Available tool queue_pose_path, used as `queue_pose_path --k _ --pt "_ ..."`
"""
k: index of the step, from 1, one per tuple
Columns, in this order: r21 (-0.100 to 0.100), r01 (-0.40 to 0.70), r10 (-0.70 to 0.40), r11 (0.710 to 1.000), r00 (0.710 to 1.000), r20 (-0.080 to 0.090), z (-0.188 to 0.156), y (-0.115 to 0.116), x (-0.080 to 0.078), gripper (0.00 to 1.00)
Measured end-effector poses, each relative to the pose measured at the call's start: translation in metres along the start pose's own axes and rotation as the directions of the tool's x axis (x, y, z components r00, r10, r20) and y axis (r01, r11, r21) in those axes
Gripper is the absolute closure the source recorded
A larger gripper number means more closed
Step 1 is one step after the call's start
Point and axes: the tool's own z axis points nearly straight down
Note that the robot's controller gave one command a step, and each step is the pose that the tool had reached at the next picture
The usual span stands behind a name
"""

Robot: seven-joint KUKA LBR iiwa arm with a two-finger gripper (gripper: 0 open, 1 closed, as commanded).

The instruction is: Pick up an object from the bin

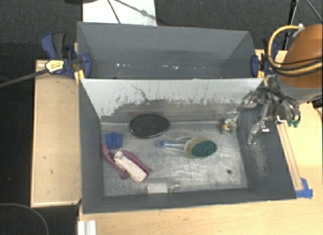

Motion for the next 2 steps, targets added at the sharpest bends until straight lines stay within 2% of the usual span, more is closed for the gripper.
queue_pose_path --k 1,2 --pt "-0.001 -0.165 0.165 0.986 0.986 0.012 0.128 0.042 0.003 0.00" --pt "-0.002 -0.298 0.298 0.955 0.955 0.014 0.126 0.080 0.010 0.00"
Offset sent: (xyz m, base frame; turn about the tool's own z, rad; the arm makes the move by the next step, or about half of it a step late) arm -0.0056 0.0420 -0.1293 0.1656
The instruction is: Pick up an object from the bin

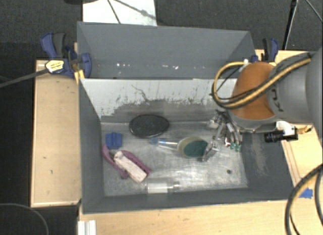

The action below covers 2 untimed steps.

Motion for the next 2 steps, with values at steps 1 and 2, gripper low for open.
queue_pose_path --k 1,2 --pt "0.000 -0.055 0.055 0.999 0.998 -0.006 -0.002 0.033 0.029 0.00" --pt "0.000 -0.030 0.030 1.000 0.999 -0.014 -0.004 0.070 0.055 0.00"
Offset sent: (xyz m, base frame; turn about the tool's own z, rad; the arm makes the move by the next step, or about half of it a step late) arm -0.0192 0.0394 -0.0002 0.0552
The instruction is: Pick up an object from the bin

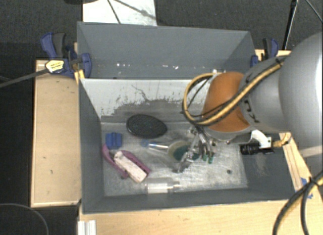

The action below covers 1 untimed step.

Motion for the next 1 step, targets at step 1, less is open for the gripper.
queue_pose_path --k 1 --pt "0.000 0.001 -0.001 1.000 1.000 0.008 -0.0020 -0.0021 -0.0033 1.00"
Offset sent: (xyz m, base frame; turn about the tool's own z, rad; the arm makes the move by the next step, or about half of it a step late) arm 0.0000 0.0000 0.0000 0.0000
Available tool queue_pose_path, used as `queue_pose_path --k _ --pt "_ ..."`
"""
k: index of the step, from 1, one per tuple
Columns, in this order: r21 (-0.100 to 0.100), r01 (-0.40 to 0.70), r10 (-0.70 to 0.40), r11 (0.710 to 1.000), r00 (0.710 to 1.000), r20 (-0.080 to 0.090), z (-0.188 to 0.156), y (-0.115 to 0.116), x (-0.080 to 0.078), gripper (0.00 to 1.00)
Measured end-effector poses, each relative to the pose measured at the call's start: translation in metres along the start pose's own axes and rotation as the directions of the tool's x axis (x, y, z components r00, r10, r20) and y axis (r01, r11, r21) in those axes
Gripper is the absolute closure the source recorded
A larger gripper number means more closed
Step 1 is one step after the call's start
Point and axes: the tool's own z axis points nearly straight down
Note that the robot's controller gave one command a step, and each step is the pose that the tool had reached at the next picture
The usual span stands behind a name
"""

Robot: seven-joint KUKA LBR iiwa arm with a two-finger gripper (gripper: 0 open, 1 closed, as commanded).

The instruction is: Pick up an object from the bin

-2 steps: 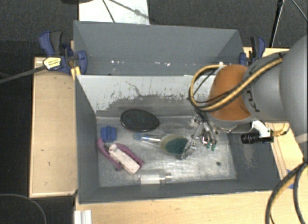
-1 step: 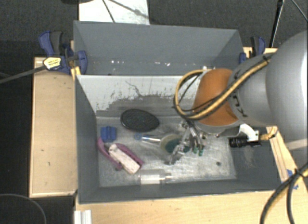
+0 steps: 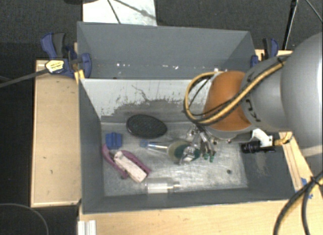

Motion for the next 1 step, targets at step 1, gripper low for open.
queue_pose_path --k 1 --pt "-0.002 0.006 -0.006 1.000 1.000 0.005 -0.1518 -0.0072 0.0062 1.00"
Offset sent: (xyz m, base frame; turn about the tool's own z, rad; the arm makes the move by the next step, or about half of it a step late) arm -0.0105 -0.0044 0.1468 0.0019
